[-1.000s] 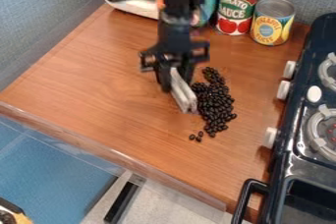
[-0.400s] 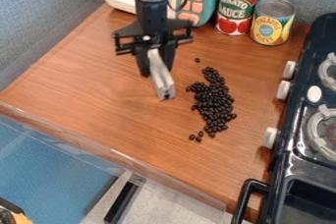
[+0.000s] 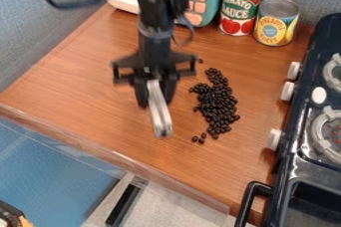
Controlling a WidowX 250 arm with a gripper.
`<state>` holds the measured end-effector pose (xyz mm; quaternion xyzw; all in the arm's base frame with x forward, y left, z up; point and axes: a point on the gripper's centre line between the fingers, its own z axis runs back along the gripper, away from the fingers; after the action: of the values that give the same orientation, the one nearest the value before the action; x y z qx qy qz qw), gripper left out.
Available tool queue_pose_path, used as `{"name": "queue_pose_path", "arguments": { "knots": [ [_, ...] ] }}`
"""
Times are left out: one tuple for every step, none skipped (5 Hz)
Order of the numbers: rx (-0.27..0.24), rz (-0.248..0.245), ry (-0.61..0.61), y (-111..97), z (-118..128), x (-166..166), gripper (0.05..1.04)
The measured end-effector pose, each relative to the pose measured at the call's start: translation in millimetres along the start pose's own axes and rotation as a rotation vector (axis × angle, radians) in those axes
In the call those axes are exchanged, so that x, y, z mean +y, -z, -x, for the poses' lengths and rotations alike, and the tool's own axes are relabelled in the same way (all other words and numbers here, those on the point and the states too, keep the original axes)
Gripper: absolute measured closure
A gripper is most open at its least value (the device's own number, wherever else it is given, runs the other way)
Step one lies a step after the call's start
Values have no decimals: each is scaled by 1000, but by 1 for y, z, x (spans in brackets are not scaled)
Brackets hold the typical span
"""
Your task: Sweep into pile
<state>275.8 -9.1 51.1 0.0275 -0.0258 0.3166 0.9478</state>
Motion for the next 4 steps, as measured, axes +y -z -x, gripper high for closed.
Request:
{"name": "queue_pose_path", "arguments": {
  "knots": [
    [-11, -6, -25, 8, 6, -6, 698],
    [31, -43, -84, 24, 15, -12, 699],
    [100, -61, -202, 35, 17, -22, 699],
    [179, -98, -295, 35, 21, -27, 699]
  ]
}}
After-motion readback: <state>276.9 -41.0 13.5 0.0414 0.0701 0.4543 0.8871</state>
